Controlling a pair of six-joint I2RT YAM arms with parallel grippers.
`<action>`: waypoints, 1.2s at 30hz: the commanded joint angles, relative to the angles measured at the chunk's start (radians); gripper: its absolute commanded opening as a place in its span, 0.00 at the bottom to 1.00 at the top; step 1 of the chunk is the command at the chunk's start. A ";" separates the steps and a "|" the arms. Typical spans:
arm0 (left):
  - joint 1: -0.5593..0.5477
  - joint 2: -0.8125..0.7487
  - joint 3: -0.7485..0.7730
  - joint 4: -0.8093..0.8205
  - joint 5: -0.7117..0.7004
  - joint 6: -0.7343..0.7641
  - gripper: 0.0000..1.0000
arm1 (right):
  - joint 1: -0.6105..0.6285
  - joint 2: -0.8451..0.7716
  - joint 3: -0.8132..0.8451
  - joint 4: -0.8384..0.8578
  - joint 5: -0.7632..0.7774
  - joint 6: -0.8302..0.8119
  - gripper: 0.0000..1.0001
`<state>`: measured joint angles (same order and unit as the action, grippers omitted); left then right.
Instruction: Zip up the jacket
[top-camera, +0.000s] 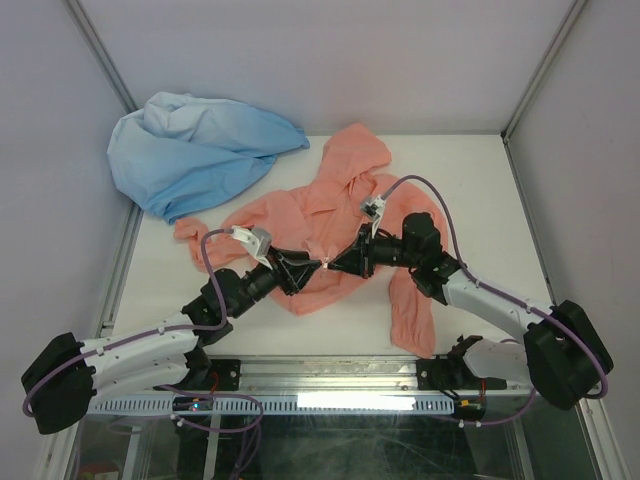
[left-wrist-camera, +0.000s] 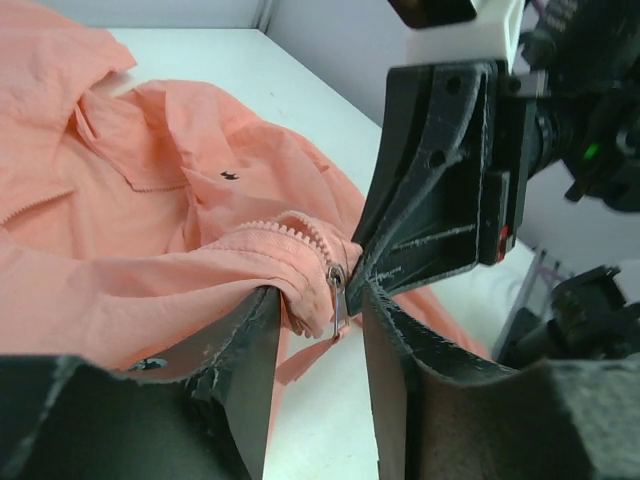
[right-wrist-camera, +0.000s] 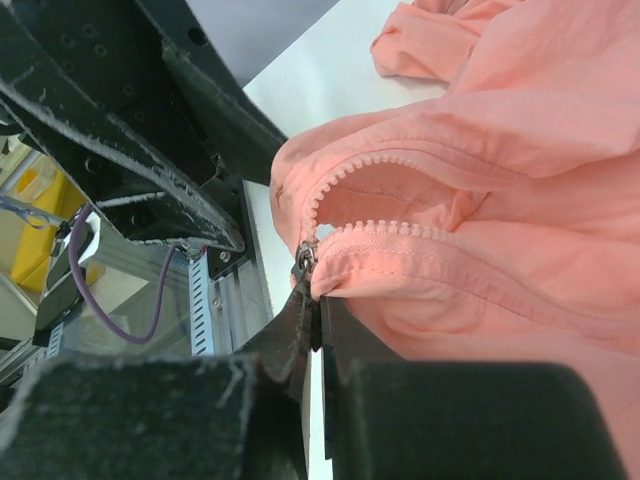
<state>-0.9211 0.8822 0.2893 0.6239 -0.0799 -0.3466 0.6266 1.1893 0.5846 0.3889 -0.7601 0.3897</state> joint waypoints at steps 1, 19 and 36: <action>0.007 -0.025 0.017 0.010 -0.071 -0.216 0.42 | 0.013 -0.009 -0.020 0.155 -0.025 0.054 0.00; 0.049 0.027 -0.035 0.137 -0.006 -0.554 0.29 | 0.044 0.014 -0.031 0.214 -0.016 0.077 0.00; 0.058 0.005 0.014 0.001 0.123 -0.463 0.00 | 0.035 0.027 0.014 0.189 -0.032 0.050 0.00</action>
<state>-0.8745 0.9062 0.2520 0.6739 -0.0593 -0.8623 0.6636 1.2171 0.5457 0.5362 -0.7719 0.4656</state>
